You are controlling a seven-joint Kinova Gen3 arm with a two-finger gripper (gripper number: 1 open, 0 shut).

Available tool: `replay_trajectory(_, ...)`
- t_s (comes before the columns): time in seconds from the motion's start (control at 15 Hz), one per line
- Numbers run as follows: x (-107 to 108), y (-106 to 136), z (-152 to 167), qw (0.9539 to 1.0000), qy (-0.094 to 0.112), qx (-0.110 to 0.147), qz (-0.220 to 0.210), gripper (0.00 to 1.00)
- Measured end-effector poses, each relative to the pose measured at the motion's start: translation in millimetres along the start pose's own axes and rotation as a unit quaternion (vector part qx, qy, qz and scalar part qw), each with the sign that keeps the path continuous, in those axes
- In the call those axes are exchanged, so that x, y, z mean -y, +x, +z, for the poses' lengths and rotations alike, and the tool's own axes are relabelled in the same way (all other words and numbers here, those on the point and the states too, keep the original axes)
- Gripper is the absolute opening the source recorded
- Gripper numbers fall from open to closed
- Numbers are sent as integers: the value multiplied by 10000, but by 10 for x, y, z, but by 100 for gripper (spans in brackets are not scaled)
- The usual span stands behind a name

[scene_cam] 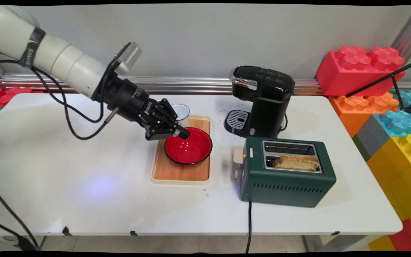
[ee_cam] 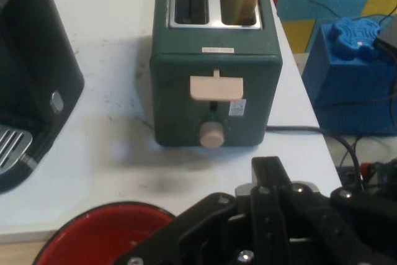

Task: Press the toaster switch

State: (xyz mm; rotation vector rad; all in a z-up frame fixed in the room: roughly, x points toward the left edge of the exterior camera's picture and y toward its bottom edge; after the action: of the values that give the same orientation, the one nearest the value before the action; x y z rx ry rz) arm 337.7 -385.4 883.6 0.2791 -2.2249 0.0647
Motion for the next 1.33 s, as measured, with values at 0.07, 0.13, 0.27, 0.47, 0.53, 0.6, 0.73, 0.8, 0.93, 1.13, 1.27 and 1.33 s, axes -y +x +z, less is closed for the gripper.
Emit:
replay_trajectory(0.07, 13, 9, 41, 10000, -4, -31, -6, 0)
replay_trajectory(0.13, 27, 19, 88, 10000, -4, -68, -12, 0)
replay_trajectory(0.27, 55, 45, 220, 9999, -4, -165, -26, 0)
replay_trajectory(0.47, 102, 76, 452, 9995, 5, -311, -39, 0)
replay_trajectory(0.53, 113, 83, 512, 9994, 3, -343, -38, 0)
replay_trajectory(0.6, 121, 87, 572, 9993, -1, -375, -38, 0)
replay_trajectory(0.73, 137, 88, 731, 9990, -16, -450, -40, 0)
replay_trajectory(0.8, 141, 85, 798, 9988, -26, -479, -38, 0)
replay_trajectory(0.93, 151, 79, 946, 9986, -45, -534, -30, 0)
replay_trajectory(1.13, 167, 76, 1095, 9982, -44, -596, -31, 0)
replay_trajectory(1.27, 181, 76, 1204, 9979, -41, -639, -30, 0)
replay_trajectory(1.33, 185, 73, 1244, 9979, -39, -647, -27, 0)
